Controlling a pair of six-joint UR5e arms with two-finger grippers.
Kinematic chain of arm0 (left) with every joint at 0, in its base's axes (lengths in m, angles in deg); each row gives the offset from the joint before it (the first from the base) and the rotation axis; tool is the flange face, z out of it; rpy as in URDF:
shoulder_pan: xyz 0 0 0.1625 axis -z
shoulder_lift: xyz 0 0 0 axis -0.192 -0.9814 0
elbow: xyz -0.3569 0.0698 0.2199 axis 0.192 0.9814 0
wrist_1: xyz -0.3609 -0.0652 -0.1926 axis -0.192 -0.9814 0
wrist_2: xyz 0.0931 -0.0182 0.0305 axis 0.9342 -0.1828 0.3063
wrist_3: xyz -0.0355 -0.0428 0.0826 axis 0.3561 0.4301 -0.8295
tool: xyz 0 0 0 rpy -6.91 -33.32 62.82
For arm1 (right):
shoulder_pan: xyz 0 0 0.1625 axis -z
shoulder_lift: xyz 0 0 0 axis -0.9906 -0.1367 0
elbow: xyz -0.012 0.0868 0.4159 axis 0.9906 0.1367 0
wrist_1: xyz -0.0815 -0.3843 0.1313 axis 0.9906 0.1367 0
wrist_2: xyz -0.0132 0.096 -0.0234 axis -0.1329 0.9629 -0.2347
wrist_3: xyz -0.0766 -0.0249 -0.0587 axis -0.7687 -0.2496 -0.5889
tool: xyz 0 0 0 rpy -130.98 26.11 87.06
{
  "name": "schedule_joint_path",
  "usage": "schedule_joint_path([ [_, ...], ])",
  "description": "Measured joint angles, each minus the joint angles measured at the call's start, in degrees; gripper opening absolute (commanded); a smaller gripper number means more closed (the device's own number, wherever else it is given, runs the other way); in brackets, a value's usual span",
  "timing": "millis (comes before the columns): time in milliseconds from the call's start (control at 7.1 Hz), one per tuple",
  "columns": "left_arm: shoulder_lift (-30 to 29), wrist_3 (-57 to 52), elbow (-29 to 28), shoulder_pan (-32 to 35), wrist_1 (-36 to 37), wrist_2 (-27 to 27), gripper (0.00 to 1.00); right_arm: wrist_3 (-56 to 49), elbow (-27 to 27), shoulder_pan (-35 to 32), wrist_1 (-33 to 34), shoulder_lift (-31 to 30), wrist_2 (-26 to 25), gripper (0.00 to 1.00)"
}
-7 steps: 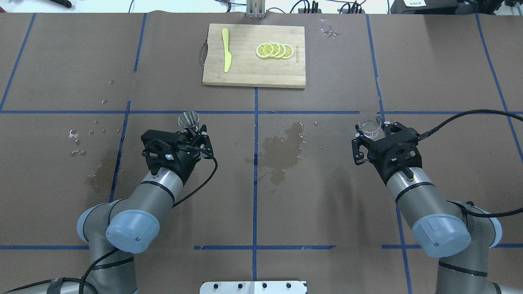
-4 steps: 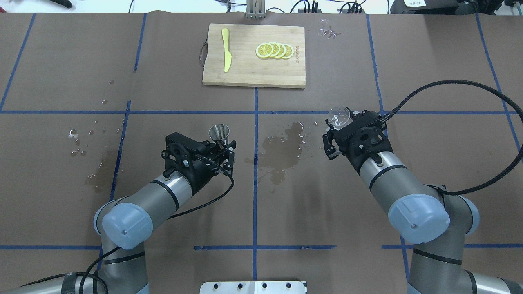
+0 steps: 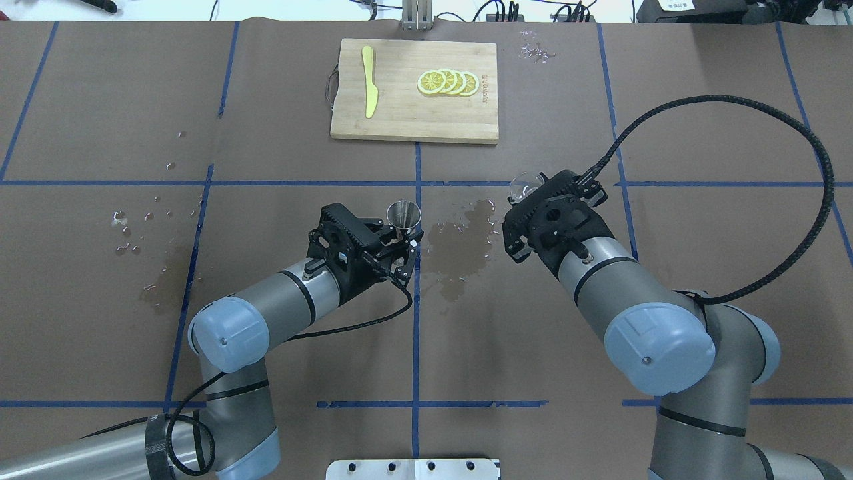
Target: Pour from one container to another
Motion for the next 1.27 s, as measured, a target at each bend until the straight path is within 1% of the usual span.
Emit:
schedule_joint_path([
  [423, -4.5, -2.9, -4.3, 0.0, -0.1, -0.7, 0.00, -4.0, -1.0, -0.1, 1.7, 0.5, 0.8, 0.00],
  [564, -5.7, -3.2, -5.7, -0.1, 0.0, -0.7, 0.00, -4.1, -0.9, -0.1, 4.0, 2.1, 0.8, 0.00],
  [704, -6.6, -3.3, -6.7, -0.1, 0.0, -0.7, 0.00, -4.4, -1.0, -0.1, 7.8, 4.5, 0.8, 0.00],
  [845, -7.0, -3.3, -7.1, -0.2, 0.0, -0.7, 0.00, -5.8, -1.0, -0.1, 10.9, 6.4, 0.5, 0.00],
  [986, -7.2, -3.3, -7.3, -0.2, 0.0, -0.7, 0.00, -7.8, -1.0, -0.1, 12.4, 7.2, -0.1, 0.00],
  [1268, -7.6, -3.3, -7.4, -0.3, 0.0, -0.7, 0.00, -9.3, -0.8, 0.0, 13.8, 7.8, -1.1, 0.00],
])
